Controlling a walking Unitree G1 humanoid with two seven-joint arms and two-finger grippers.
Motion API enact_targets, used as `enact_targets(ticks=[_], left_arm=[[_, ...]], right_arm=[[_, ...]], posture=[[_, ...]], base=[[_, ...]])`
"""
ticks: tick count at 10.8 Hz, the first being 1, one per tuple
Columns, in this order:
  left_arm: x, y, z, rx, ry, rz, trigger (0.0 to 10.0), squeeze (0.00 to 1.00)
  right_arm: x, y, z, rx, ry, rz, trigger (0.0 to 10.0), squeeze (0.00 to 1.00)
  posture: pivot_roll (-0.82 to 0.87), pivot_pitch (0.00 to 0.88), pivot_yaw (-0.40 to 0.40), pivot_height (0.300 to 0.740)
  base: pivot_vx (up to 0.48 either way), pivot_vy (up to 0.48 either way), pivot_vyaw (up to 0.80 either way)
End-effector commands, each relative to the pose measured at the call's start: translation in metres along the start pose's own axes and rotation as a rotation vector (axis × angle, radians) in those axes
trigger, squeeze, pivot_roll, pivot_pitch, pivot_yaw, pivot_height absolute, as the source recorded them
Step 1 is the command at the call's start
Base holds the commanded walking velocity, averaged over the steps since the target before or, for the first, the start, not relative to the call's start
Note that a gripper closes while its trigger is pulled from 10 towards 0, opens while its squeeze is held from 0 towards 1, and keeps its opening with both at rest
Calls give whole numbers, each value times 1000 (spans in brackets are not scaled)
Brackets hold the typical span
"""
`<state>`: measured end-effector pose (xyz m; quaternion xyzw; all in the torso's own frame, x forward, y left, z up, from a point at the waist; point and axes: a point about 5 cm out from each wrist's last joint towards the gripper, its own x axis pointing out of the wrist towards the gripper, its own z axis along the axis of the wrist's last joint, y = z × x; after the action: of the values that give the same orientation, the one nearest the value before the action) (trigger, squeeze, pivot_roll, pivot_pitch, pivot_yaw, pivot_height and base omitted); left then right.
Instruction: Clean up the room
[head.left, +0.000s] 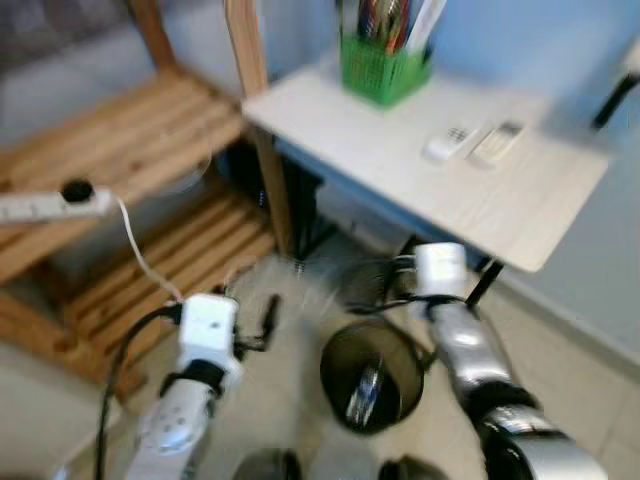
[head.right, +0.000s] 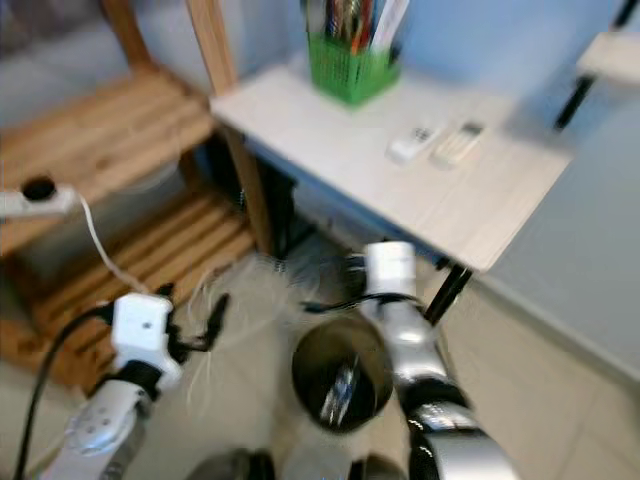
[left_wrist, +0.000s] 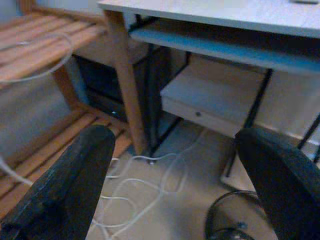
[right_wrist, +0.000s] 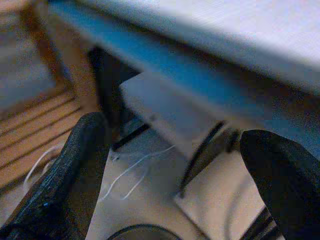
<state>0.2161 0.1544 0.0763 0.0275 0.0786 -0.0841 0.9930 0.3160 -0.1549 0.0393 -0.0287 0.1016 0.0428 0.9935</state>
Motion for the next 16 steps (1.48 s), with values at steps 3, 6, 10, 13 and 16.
enact_targets(ticks=[3, 6, 10, 13, 16], left_arm=[[20, 31, 5, -110, -9, 134, 10000, 0], [36, 13, 8, -80, -67, 83, 10000, 0], [54, -2, 19, -39, -123, -16, 10000, 0], [59, -5, 21, -26, -135, -32, 10000, 0], [60, -10, 22, -10, -150, -68, 10000, 0]], right_arm=[[-28, -16, 26, -17, -243, -7, 10000, 0], [-28, -19, 21, -14, -174, -21, 10000, 0], [-18, -2, 17, -6, -113, 12, 10000, 0], [-15, 3, 18, -11, -117, 14, 10000, 0], [-10, 4, 22, -22, -121, 24, 10000, 0]], posture=[[-69, 0, 74, 740], [-124, 0, 84, 740], [-139, 0, 113, 740], [-135, 0, 123, 740], [-134, 0, 123, 740]], base=[[0, 0, 0], [0, 0, 0], [0, -476, -670], [0, -156, -438], [0, -315, 0]])
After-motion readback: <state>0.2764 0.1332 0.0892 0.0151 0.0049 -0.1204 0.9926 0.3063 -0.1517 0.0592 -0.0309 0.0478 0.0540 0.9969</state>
